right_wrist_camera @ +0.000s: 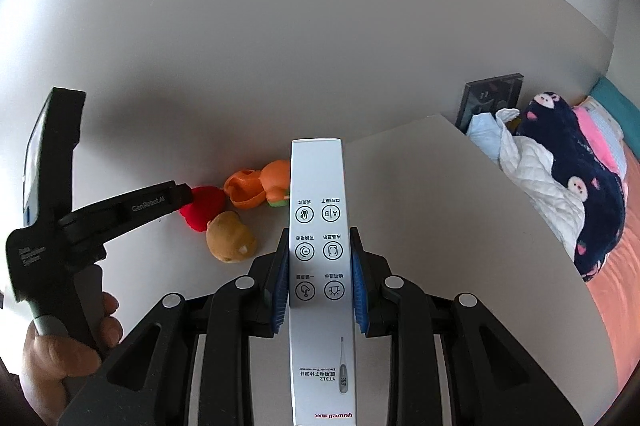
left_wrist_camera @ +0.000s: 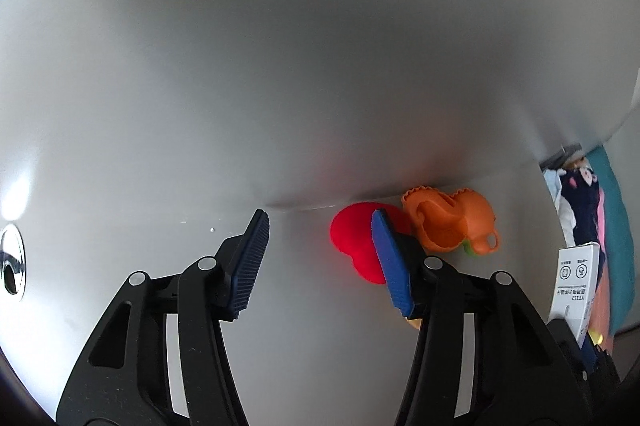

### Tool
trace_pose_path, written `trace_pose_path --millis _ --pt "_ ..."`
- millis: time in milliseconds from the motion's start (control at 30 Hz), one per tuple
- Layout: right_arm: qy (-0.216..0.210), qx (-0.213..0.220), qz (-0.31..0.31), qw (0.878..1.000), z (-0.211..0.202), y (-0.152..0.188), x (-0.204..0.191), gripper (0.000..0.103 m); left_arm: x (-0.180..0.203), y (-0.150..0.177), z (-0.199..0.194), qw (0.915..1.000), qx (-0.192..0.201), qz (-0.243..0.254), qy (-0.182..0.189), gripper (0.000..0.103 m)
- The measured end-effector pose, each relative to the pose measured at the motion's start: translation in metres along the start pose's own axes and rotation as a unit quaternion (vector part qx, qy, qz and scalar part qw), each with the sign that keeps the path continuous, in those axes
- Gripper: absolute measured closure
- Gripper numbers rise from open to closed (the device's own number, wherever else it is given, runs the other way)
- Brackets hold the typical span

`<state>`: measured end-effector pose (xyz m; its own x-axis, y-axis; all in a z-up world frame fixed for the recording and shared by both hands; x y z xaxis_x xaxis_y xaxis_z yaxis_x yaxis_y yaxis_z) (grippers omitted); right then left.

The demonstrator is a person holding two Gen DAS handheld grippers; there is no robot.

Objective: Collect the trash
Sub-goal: 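Grasp the white toothbrush box with the right tool while the left tool grasps the red heart plush, then carry box and heart plush over the black bin and open both tools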

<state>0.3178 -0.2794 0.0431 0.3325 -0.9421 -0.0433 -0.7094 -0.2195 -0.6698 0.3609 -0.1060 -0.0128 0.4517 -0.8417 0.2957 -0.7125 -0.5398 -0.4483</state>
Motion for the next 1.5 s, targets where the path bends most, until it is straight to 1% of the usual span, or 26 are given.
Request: trace_pose_path --millis 67,100,233,267,300,333,433,533,567,600,633,767,867,967,1067,1100,1233,1367,1433,1500 --pt "0.001 0.001 0.003 1.000 0.000 0.000 0.002 0.075 -0.003 -0.001 0.003 0.9987 -0.033 -0.016 0.035 0.050" --pt "0.000 0.001 0.004 1.000 0.000 0.000 0.003 0.075 -0.005 0.000 0.004 0.9978 -0.044 -0.021 0.044 0.050" --pt "-0.004 0.003 0.007 1.000 0.000 0.000 0.002 0.075 0.001 0.001 0.002 0.9972 -0.052 -0.010 0.053 0.050" --pt "-0.005 0.003 0.007 1.000 0.000 0.000 0.002 0.075 0.000 0.006 -0.001 0.9972 -0.050 -0.010 0.054 0.047" --pt "-0.006 0.003 0.006 1.000 0.000 0.000 0.002 0.075 0.002 0.006 -0.001 0.9967 -0.055 -0.010 0.059 0.040" --pt "-0.005 0.003 0.004 1.000 0.000 0.000 0.001 0.075 -0.004 0.004 -0.003 0.9962 -0.058 -0.012 0.065 0.038" --pt "-0.007 0.003 0.004 1.000 0.001 0.000 0.002 0.075 0.012 0.011 0.000 0.9963 -0.055 0.001 0.066 0.037" --pt "-0.007 0.005 0.003 1.000 0.000 -0.001 0.003 0.075 0.019 0.011 0.006 0.9975 -0.041 0.032 0.049 0.037" --pt "-0.006 0.005 0.002 1.000 0.001 0.000 0.003 0.075 0.021 0.011 0.012 0.9976 -0.038 0.038 0.043 0.046" --pt "-0.006 0.005 0.002 1.000 0.001 0.000 0.003 0.075 0.022 0.010 0.013 0.9977 -0.031 0.047 0.037 0.057" --pt "-0.005 0.006 0.002 1.000 0.001 0.000 0.003 0.075 0.024 0.010 0.016 0.9974 -0.028 0.057 0.034 0.058" --pt "-0.006 0.006 0.005 1.000 -0.004 0.004 0.003 0.075 0.027 0.011 0.016 0.9954 -0.025 0.080 0.046 0.059" --pt "-0.004 0.008 0.009 1.000 -0.016 0.009 0.002 0.075 0.022 0.016 0.004 0.9942 -0.023 0.090 0.055 0.059" --pt "-0.002 0.017 0.021 1.000 -0.040 0.018 0.001 0.075 0.012 0.025 -0.023 0.9929 -0.014 0.098 0.065 0.059" --pt "0.002 0.025 0.029 0.999 -0.071 0.033 -0.001 0.075 0.006 0.043 -0.054 0.9908 -0.004 0.112 0.077 0.059" --pt "0.002 0.028 0.033 0.999 -0.081 0.039 -0.002 0.075 0.003 0.054 -0.068 0.9894 -0.004 0.118 0.085 0.059" --pt "0.009 0.037 0.051 0.998 -0.128 0.074 -0.003 0.075 0.000 0.094 -0.103 0.9837 -0.001 0.146 0.105 0.059" --pt "0.020 0.045 0.073 0.996 -0.172 0.117 0.001 0.075 0.001 0.148 -0.136 0.9744 -0.004 0.183 0.130 0.059" --pt "0.027 0.048 0.087 0.995 -0.193 0.141 0.006 0.075 0.005 0.172 -0.147 0.9694 -0.010 0.199 0.144 0.059" --pt "0.040 0.053 0.102 0.993 -0.220 0.172 0.013 0.075 0.008 0.201 -0.161 0.9626 -0.014 0.219 0.159 0.059"
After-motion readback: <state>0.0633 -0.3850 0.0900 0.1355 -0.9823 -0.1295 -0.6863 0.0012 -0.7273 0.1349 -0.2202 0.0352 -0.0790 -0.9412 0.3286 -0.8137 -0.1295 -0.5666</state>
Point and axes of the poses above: each gripper's, at about its wrist camera, not at the fingertips, and z roughly the way its jaws point, x to its right, y to its underside, the point moved 3 cm from there along z, roughly the way its jaws point, and after that the axes turned 5 degrees about -z, right-handed, at the moved point
